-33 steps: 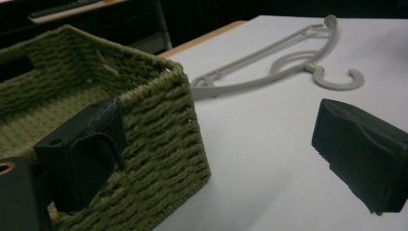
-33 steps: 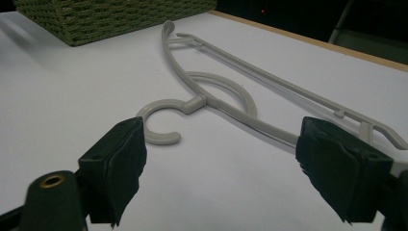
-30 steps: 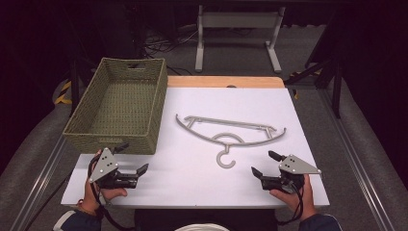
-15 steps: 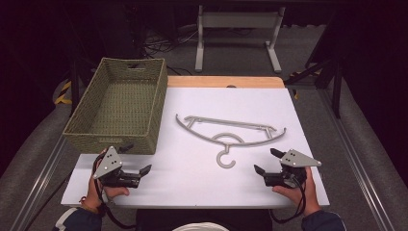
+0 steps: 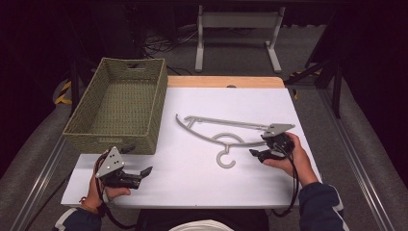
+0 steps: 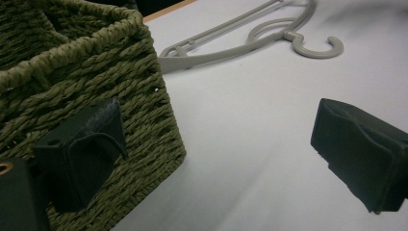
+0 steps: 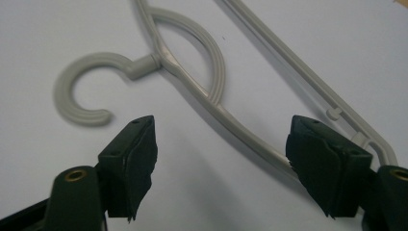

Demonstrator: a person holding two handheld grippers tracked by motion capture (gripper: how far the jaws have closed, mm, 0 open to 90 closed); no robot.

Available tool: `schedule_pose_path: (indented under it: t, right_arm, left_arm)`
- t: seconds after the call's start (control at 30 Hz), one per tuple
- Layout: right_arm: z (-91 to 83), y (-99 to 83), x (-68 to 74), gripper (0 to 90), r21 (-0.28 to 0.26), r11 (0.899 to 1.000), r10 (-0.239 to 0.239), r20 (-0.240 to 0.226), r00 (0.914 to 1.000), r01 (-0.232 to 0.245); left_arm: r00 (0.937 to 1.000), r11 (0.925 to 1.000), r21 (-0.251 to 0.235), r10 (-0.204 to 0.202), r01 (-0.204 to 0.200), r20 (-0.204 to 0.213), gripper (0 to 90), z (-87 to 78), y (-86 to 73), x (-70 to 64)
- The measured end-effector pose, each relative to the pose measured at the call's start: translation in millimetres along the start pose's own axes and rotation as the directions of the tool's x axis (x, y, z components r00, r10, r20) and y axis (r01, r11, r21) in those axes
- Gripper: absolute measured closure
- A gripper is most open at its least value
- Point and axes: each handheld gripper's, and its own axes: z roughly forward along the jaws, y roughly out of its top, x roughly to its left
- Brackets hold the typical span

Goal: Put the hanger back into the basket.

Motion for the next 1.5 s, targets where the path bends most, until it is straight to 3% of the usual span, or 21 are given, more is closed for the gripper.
schedule_pose_path:
  t: [0.2,0.4,0.63,0.67,0.7,0.73,0.77,0.83,0.87,0.9,0.97,1.0,1.07,1.13,1.17,1.23,1.27,1.33,1.4,1.43,1.5]
  right_arm:
    - [31.8,11.3,-14.8,32.2,0.146,0.989,-0.009,-0.049,0.9988,0.016]
    - [52.4,18.0,-22.5,34.6,0.207,0.978,0.009,-0.103,0.9947,0.013]
    - [55.5,26.1,-24.8,46.2,0.256,0.966,0.002,-0.165,0.9863,0.041]
    - [55.2,31.0,-20.1,60.1,0.283,0.955,-0.032,-0.182,0.9828,0.083]
    - [55.2,31.0,-20.1,60.1,0.283,0.955,-0.032,-0.182,0.9828,0.083]
    - [55.6,37.2,-12.3,67.2,0.319,0.938,-0.080,-0.192,0.9781,0.140]
    - [55.6,37.2,-12.3,67.2,0.319,0.938,-0.080,-0.192,0.9781,0.140]
    - [56.9,43.4,-5.0,73.7,0.357,0.912,-0.135,-0.198,0.9709,0.200]
    - [58.5,48.1,0.6,78.7,0.391,0.891,-0.161,-0.200,0.9665,0.229]
    - [58.5,48.1,0.6,78.7,0.391,0.891,-0.161,-0.200,0.9665,0.229]
    - [59.0,50.4,5.1,80.8,0.405,0.876,-0.194,-0.197,0.9609,0.260]
    - [58.7,50.2,6.5,81.6,0.403,0.874,-0.207,-0.194,0.9590,0.270]
    - [57.5,48.4,5.8,82.0,0.392,0.883,-0.196,-0.191,0.9619,0.257]
    - [56.1,44.8,1.6,82.1,0.362,0.904,-0.166,-0.195,0.9666,0.228]
    - [56.1,44.8,1.6,82.1,0.362,0.904,-0.166,-0.195,0.9666,0.228]
    - [54.2,39.6,-1.6,82.1,0.315,0.931,-0.129,-0.194,0.9725,0.186]
    - [54.2,39.6,-1.6,82.1,0.315,0.931,-0.129,-0.194,0.9725,0.186]
    - [53.4,35.1,-5.3,82.1,0.253,0.961,-0.060,-0.215,0.9748,0.115]
    - [52.9,34.8,-4.3,82.1,0.216,0.974,-0.029,-0.207,0.9779,0.075]
    - [52.9,34.8,-4.3,82.1,0.216,0.974,-0.029,-0.207,0.9779,0.075]
    - [49.4,35.5,-5.5,82.2,0.179,0.983,0.009,-0.212,0.9773,0.030]
  left_arm:
    - [0.9998,0.9999,0.005,0.009,-0.009,0.020,6.0,2.4,-0.9,-2.0]
    - [0.9991,0.9998,0.015,0.009,-0.010,0.041,6.0,4.0,-1.2,-3.3]
    - [0.9987,0.9995,0.029,0.013,-0.014,0.049,6.3,5.9,-1.2,-4.1]
    - [0.9986,0.9995,0.028,0.015,-0.017,0.050,6.3,6.6,-1.5,-4.5]
    - [0.9986,0.9991,0.037,0.018,-0.019,0.049,6.3,6.7,-1.6,-4.7]
    - [0.9987,0.9989,0.042,0.021,-0.023,0.046,6.5,6.6,-2.2,-4.6]
    - [0.9987,0.9989,0.042,0.021,-0.023,0.046,6.6,6.6,-2.2,-4.6]
    - [0.9988,0.9989,0.043,0.018,-0.020,0.046,6.6,6.1,-2.7,-4.2]
    - [0.9988,0.9991,0.039,0.015,-0.017,0.047,6.6,6.0,-2.9,-4.2]
    - [0.9987,0.9991,0.039,0.012,-0.014,0.050,6.6,5.7,-3.0,-4.4]
    - [0.9985,0.9989,0.044,0.015,-0.018,0.053,6.8,5.4,-3.3,-4.8]
    - [0.9982,0.9987,0.049,0.011,-0.014,0.060,6.8,5.6,-3.5,-5.3]
    - [0.9981,0.9983,0.052,0.022,-0.025,0.058,6.8,6.0,-3.6,-6.3]
    - [0.9981,0.9985,0.051,0.018,-0.021,0.059,6.8,5.9,-3.7,-6.4]
    - [0.9980,0.9985,0.049,0.019,-0.022,0.060,6.8,5.8,-3.7,-6.0]
    - [0.9975,0.9984,0.054,0.013,-0.016,0.069,6.7,6.6,-4.1,-5.2]
    - [0.9975,0.9984,0.054,0.013,-0.016,0.069,6.8,6.6,-4.1,-5.2]
    - [0.9975,0.9981,0.059,0.015,-0.019,0.069,6.8,7.4,-4.0,-5.6]
    - [0.9978,0.9983,0.055,0.018,-0.021,0.065,6.8,7.0,-4.1,-6.1]
    - [0.9978,0.9983,0.055,0.018,-0.021,0.065,6.8,7.0,-4.1,-6.1]
    - [0.9972,0.9984,0.054,0.013,-0.017,0.074,6.8,7.4,-4.6,-6.7]
